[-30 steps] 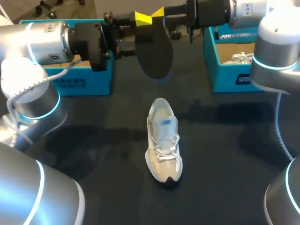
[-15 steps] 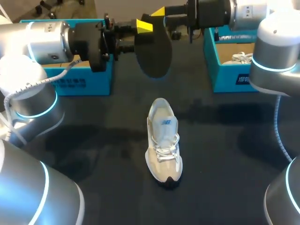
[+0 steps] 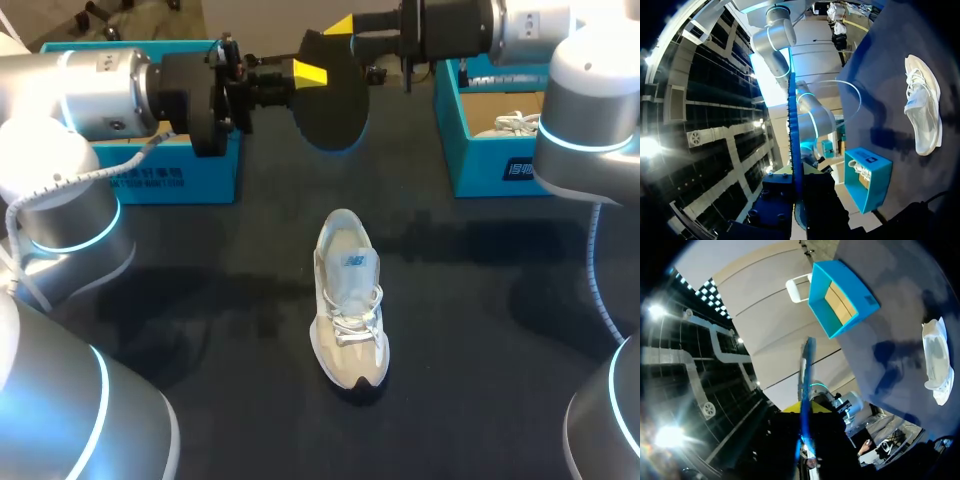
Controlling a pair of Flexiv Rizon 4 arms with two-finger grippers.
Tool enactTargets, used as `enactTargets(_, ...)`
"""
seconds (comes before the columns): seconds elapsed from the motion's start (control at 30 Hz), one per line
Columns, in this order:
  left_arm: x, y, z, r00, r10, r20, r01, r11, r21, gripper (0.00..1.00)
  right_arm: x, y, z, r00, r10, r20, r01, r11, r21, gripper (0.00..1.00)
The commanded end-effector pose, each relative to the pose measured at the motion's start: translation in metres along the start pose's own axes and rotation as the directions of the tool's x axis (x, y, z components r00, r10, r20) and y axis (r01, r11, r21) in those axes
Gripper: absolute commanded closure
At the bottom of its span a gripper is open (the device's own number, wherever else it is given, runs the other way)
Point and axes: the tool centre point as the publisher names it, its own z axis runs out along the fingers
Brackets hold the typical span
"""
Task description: Take the shoe out of the shoebox, open the shoe tongue, remove and reinsert the insole, then place the shoe into the shoebox
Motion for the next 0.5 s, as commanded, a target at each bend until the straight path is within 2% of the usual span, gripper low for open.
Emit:
enactTargets(0.03,0.001,0.000,0.001,1.000,0.002,0.001,-0.002,1.000,0.011,1.00,-0.004,-0.002,-0.009,0.999,-0.037,-0.035,0.036,0.999,-0.030,0.00)
enactTargets(0.17,-0.001,-0.001,-0.003,1.000,-0.010,0.009,0.010,1.000,0.019,1.00,-0.008,-0.008,-0.022,0.991,-0.117,-0.063,0.114,0.992,-0.049,0.00)
enactTargets(0.5,-0.005,-0.002,-0.012,0.999,-0.049,0.019,0.048,0.998,0.048,1.00,-0.031,-0.029,-0.066,0.954,-0.299,-0.029,0.295,0.950,-0.107,0.00)
